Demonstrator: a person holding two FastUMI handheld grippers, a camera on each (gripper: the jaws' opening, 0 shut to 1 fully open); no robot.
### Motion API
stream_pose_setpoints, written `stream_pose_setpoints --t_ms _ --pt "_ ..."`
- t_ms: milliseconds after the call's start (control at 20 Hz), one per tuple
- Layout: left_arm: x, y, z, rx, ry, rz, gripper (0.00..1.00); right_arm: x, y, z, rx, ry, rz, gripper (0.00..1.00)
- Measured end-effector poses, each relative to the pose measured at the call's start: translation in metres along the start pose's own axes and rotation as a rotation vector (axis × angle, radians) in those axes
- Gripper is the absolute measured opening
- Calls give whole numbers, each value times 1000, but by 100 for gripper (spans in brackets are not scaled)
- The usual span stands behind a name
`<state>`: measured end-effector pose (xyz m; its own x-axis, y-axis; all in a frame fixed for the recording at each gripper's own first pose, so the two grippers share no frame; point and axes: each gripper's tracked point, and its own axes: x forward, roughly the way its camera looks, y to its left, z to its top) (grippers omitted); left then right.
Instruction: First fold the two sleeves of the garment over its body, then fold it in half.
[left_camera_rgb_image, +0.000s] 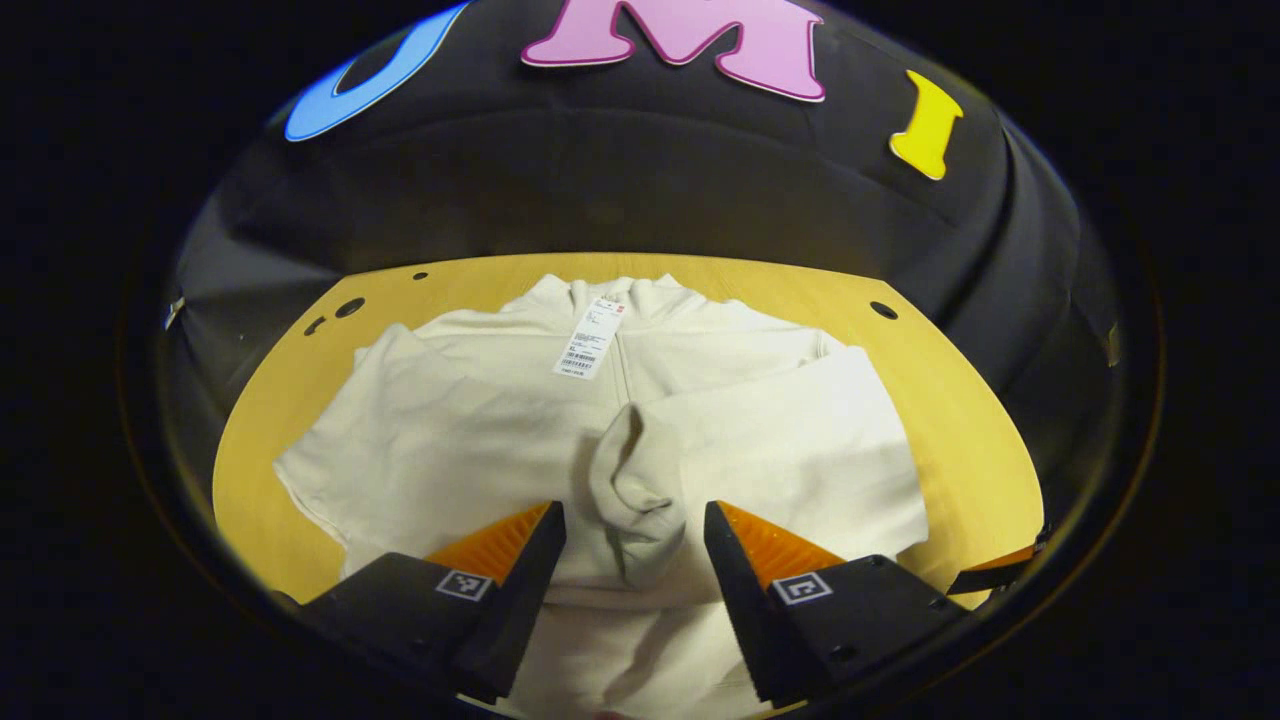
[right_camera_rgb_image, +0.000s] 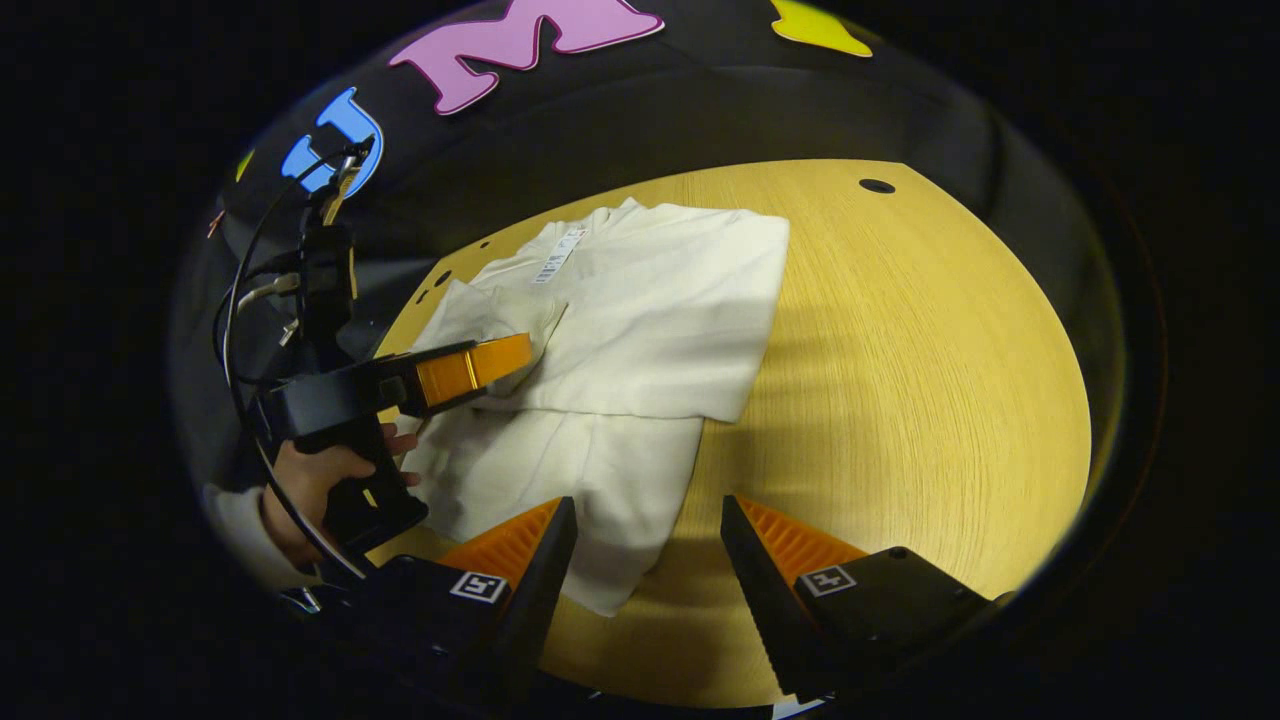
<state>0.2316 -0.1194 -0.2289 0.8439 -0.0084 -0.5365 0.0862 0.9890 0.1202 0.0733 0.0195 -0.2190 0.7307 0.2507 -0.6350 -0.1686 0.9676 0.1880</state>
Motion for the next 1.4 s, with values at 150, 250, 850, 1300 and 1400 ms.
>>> stream_pose_setpoints --t_ms 150,250,850,1300,1400 --pt "-14 -4 -1 8 0 -50 100 -2 6 -1 11 -20 -18 90" --pt "-31 -1 1 12 -13 -80 100 -3 11 -4 12 -24 -26 90" --pt "-140 93 -80 -15 58 -39 98 -10 32 -38 3 18 -62 90" --pt "-121 125 -125 -79 174 13 98 10 24 -51 11 67 -106 90" --pt "-108 128 -133 -56 210 22 98 18 19 -54 -5 94 -137 90"
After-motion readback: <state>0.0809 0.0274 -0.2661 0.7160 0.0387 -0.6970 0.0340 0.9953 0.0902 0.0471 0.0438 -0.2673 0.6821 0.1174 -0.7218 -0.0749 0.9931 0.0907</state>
